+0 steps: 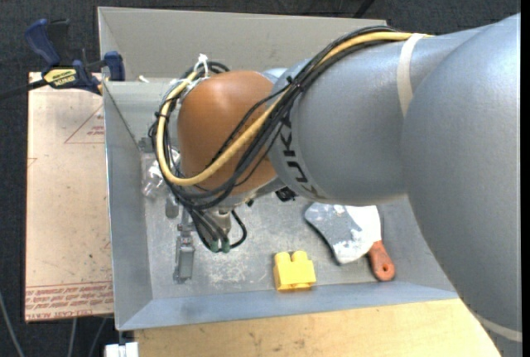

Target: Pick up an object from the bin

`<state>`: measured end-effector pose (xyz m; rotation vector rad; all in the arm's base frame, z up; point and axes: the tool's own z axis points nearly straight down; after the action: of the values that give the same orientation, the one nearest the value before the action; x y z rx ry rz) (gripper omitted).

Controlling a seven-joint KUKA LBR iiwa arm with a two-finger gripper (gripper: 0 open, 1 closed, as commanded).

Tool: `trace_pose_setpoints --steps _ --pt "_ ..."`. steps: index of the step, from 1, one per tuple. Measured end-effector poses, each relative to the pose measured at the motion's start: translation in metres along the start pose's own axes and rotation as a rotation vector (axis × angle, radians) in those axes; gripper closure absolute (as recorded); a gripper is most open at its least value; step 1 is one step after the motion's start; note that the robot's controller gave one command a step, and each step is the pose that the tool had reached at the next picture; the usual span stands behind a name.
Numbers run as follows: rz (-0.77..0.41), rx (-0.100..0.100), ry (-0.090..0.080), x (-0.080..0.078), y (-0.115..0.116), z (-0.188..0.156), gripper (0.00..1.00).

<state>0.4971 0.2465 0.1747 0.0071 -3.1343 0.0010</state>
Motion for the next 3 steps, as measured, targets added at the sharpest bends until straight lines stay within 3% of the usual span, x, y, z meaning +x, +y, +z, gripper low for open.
trace_pose_setpoints --steps 1,2,3 --pt "0.005 -0.002 -0.007 -0.002 -0.001 -0.004 0.00" --pt "-0.105 -0.003 -0.010 -0.036 0.001 0.042 0.00" --pt "-0.010 -0.003 -0.006 -0.080 -0.015 0.042 0.00"
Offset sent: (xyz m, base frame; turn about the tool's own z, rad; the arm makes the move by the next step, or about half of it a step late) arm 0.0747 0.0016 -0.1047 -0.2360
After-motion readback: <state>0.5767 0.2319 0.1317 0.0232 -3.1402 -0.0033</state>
